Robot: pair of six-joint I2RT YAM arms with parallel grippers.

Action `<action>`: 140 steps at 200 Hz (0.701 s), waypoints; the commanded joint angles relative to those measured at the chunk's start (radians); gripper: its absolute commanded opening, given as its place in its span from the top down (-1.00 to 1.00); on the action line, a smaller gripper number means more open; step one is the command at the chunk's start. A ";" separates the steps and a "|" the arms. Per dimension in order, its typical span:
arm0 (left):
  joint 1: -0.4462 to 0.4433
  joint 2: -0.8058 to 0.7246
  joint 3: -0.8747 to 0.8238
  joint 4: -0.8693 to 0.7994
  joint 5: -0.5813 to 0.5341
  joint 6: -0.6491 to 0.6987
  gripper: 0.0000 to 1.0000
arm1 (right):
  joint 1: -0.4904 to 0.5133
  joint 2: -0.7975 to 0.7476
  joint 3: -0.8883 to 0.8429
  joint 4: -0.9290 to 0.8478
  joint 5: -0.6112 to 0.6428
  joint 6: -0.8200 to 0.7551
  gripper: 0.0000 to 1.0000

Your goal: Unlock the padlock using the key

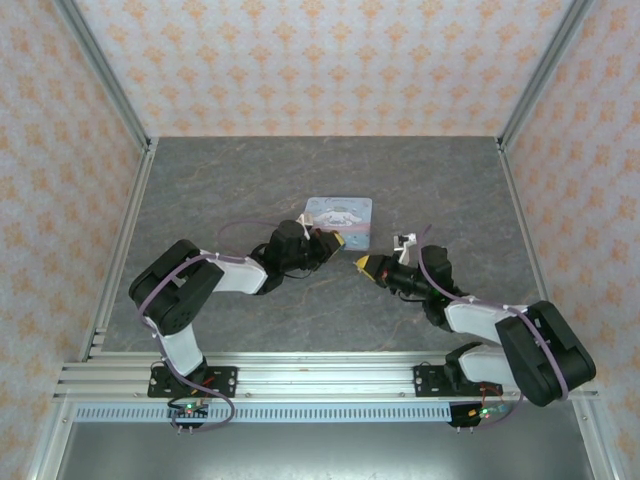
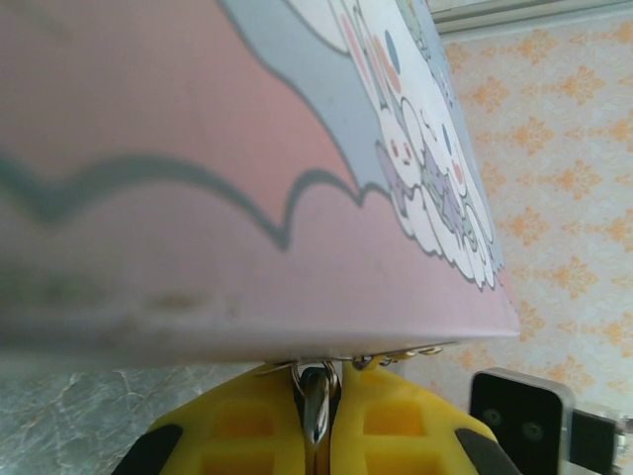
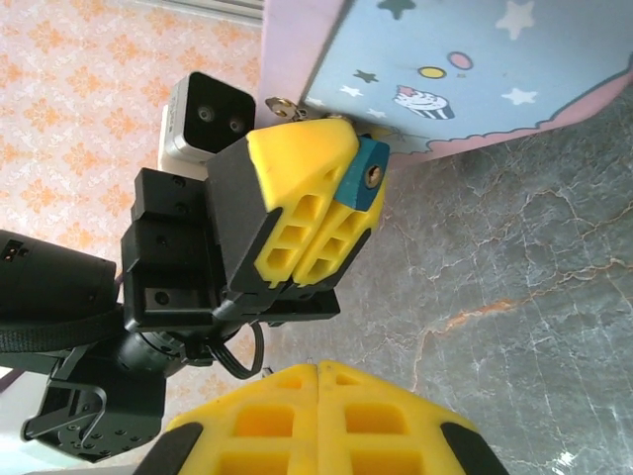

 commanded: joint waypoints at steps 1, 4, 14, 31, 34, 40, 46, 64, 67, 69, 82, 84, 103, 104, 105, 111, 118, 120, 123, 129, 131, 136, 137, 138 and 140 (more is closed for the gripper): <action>0.004 -0.055 -0.006 0.095 0.019 -0.061 1.00 | 0.007 0.022 0.009 0.082 0.044 0.029 1.00; 0.003 -0.056 -0.007 0.097 0.019 -0.067 1.00 | 0.006 0.024 0.012 0.078 0.050 0.031 1.00; 0.003 -0.058 -0.009 0.099 0.017 -0.084 1.00 | 0.007 0.031 0.016 0.075 0.067 0.038 1.00; 0.002 -0.062 -0.018 0.117 0.015 -0.112 1.00 | 0.008 0.048 0.025 0.073 0.090 0.050 1.00; 0.002 -0.063 -0.019 0.121 0.015 -0.116 1.00 | 0.009 0.051 0.027 0.074 0.094 0.051 1.00; 0.002 -0.063 -0.022 0.130 0.015 -0.122 1.00 | 0.011 0.059 0.031 0.077 0.098 0.056 1.00; 0.002 -0.064 -0.024 0.135 0.016 -0.127 1.00 | 0.011 0.065 0.035 0.081 0.106 0.062 1.00; 0.002 -0.066 -0.024 0.139 0.022 -0.133 1.00 | 0.016 0.088 0.053 0.097 0.112 0.079 1.00; 0.002 -0.065 -0.023 0.139 0.024 -0.132 1.00 | 0.016 0.093 0.057 0.100 0.113 0.080 1.00; 0.002 -0.065 -0.023 0.137 0.024 -0.131 1.00 | 0.018 0.095 0.059 0.101 0.114 0.081 1.00; 0.001 -0.070 -0.020 0.129 0.027 -0.126 1.00 | 0.022 0.112 0.077 0.107 0.115 0.085 1.00; 0.002 -0.070 -0.020 0.128 0.027 -0.125 1.00 | 0.024 0.114 0.078 0.109 0.116 0.086 1.00; 0.002 -0.073 -0.019 0.118 0.030 -0.118 1.00 | 0.031 0.138 0.097 0.120 0.120 0.090 1.00; 0.002 -0.073 -0.018 0.117 0.030 -0.119 1.00 | 0.030 0.140 0.098 0.121 0.121 0.090 1.00; 0.002 -0.073 -0.018 0.118 0.031 -0.119 1.00 | 0.030 0.140 0.099 0.122 0.120 0.091 1.00; 0.003 -0.073 -0.019 0.119 0.032 -0.120 1.00 | 0.033 0.148 0.104 0.123 0.123 0.093 1.00; 0.000 -0.073 -0.019 0.119 0.032 -0.120 1.00 | 0.034 0.158 0.108 0.126 0.126 0.094 1.00; 0.000 -0.073 -0.019 0.119 0.032 -0.120 1.00 | 0.034 0.162 0.111 0.127 0.126 0.095 1.00; 0.001 -0.073 -0.019 0.119 0.033 -0.120 1.00 | 0.035 0.167 0.113 0.130 0.126 0.095 1.00; 0.000 -0.073 -0.020 0.119 0.033 -0.122 1.00 | 0.036 0.176 0.117 0.135 0.127 0.098 1.00; 0.001 -0.073 -0.020 0.120 0.034 -0.122 1.00 | 0.037 0.179 0.119 0.136 0.129 0.099 1.00; 0.000 -0.074 -0.020 0.120 0.033 -0.122 1.00 | 0.038 0.188 0.122 0.142 0.130 0.101 1.00; 0.000 -0.074 -0.019 0.120 0.033 -0.122 1.00 | 0.038 0.188 0.122 0.144 0.129 0.102 1.00; 0.000 -0.075 -0.019 0.119 0.033 -0.122 1.00 | 0.038 0.190 0.123 0.145 0.129 0.102 1.00; -0.001 -0.075 -0.019 0.118 0.034 -0.121 1.00 | 0.039 0.194 0.125 0.148 0.130 0.104 1.00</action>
